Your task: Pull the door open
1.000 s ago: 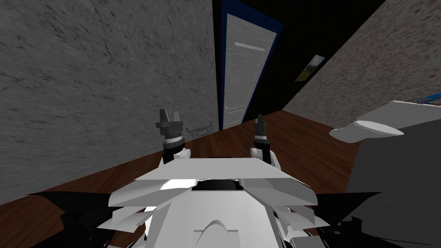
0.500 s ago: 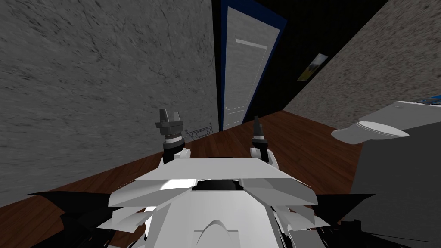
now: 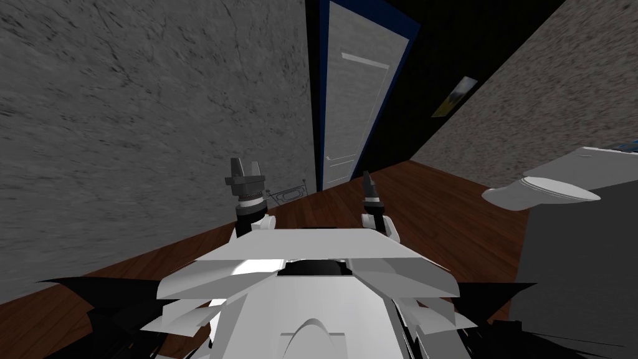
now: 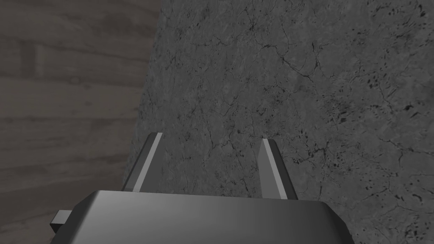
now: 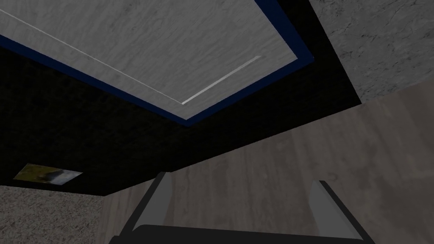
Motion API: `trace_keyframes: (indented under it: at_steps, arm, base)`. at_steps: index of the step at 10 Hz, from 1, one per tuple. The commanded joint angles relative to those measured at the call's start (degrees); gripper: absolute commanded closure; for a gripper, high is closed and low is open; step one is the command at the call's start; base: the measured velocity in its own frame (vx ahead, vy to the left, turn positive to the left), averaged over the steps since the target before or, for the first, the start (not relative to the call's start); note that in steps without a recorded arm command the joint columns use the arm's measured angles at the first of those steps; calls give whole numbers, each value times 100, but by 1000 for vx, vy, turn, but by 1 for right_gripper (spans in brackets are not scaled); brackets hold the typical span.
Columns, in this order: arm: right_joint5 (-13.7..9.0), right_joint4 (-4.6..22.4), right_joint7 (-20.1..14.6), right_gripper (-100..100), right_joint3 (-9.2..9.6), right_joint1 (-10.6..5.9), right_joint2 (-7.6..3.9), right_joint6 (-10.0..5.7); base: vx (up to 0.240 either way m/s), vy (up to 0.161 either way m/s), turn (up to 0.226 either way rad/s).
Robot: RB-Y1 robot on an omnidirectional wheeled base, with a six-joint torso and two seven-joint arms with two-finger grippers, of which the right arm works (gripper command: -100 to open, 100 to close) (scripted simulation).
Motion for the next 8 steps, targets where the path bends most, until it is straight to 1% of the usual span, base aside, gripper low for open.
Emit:
trace_keyframes:
  at_steps: [1,3,8]
  arm:
    - [127,266,140,-100,-40,-111,-3,-103]
    - [276,562,290,-100,-96,-229,-25,-211]
    - [661,1328,678,-100,-243,-535,-73,-489]
  base:
    - [87,-5,-5]
    - [91,-15,-2]
    - [104,5,-4]
